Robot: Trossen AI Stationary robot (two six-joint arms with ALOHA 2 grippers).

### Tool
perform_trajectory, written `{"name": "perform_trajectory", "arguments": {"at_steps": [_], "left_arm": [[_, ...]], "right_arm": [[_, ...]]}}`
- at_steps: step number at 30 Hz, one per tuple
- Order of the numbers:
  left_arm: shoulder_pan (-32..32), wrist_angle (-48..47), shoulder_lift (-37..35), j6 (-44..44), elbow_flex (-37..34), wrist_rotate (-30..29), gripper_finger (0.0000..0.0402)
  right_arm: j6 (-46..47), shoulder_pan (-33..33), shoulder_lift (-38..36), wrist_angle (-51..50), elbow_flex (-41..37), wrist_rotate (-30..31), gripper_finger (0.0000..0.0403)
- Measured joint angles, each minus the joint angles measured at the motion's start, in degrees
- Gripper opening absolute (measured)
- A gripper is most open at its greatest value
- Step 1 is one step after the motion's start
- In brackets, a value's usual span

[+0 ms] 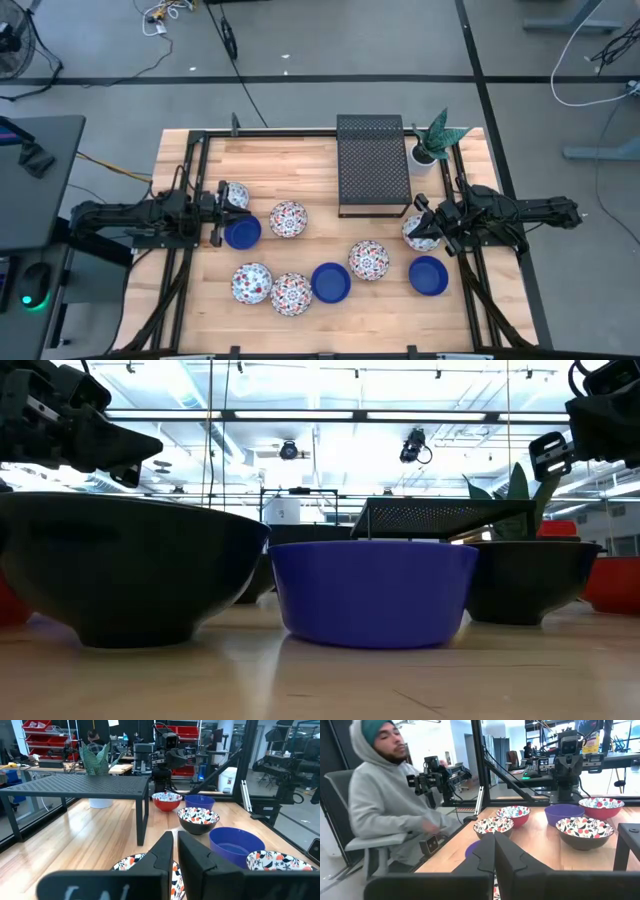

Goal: Pick & Place Mini bowls

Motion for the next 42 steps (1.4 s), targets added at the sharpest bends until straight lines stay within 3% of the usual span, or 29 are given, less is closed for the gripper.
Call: {"name": "perform_trajectory", "arguments": {"at_steps": [19,24,29,35,39,42], "left_arm": [[0.0,0.3,0.1,0.4,0.0,-0.2,0.0032],[0.0,3.5,0.1,-3.5,0.0,-2.0,0.0032],[-0.1,12.8,1.3,-5.5,0.0,3.1,0.0032],[-4.5,32.3,12.3,2.1,0.1,4.5,0.0032],[-8.1,31.5,24.2,6.6,4.9,-1.9,0.0032],[-9.9,25.9,33.4,4.9,10.4,-3.0,0.0032]], "right_arm": [[0.0,0.0,0.0,0.0,0.0,0.0,0.0005],[0.0,0.0,0.0,0.0,0.0,0.0,0.0005],[0.0,0.0,0.0,0.0,0.0,0.0,0.0005],[0.0,0.0,0.0,0.0,0.0,0.0,0.0005],[0.0,0.0,0.0,0.0,0.0,0.0,0.0005],[0.0,0.0,0.0,0.0,0.0,0.0,0.0005]]}}
